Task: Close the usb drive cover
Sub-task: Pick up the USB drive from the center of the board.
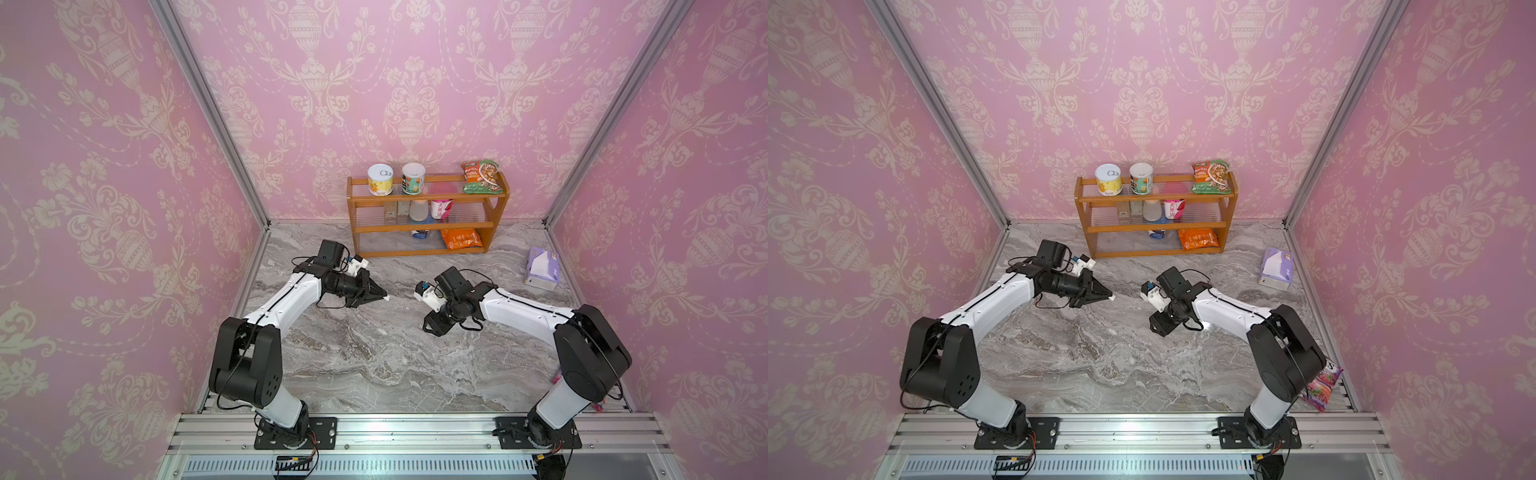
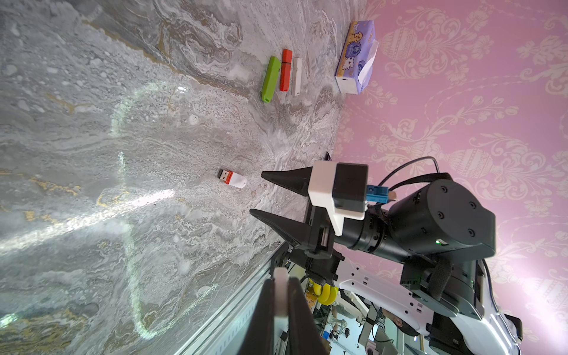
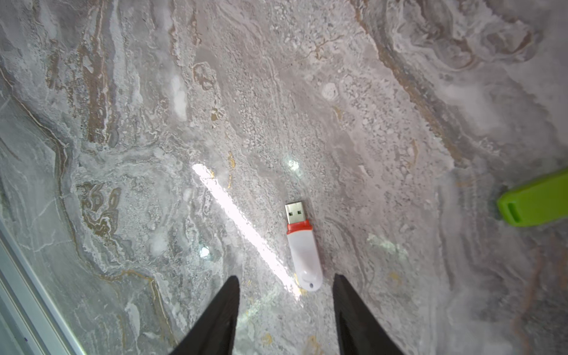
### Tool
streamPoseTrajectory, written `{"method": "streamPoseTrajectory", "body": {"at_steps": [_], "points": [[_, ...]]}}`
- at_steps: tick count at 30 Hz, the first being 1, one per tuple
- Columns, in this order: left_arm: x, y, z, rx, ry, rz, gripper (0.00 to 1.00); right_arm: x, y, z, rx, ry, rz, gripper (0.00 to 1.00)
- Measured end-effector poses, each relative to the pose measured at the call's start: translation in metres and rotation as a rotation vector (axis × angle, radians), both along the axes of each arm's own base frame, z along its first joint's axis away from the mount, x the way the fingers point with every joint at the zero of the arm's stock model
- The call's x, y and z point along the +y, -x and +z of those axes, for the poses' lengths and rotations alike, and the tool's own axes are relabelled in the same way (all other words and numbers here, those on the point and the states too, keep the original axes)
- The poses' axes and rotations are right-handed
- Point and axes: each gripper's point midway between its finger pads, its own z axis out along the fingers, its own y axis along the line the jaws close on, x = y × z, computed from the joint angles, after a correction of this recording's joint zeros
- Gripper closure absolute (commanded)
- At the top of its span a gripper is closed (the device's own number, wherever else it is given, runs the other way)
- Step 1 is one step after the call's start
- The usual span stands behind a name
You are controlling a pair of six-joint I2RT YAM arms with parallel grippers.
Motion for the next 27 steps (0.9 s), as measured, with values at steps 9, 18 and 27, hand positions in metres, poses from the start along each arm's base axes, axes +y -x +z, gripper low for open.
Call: {"method": "streamPoseTrajectory", "body": {"at_steps": [9,18,27], "points": [[0.001,0.0,0.0,0.0,-0.002,0.002,1.0,-0.009,0.001,-0.021,0.049,0.082,-0.012,0.52],[0.008,-0.002,0.002,-0.004,-0.002,0.024,1.0,-0.004,0.003,-0.038,0.066,0.137,0.014,0.55],[0.016,-0.002,0.006,-0.014,0.0,0.047,1.0,0.003,0.001,-0.041,0.024,0.214,0.05,0.57]]}}
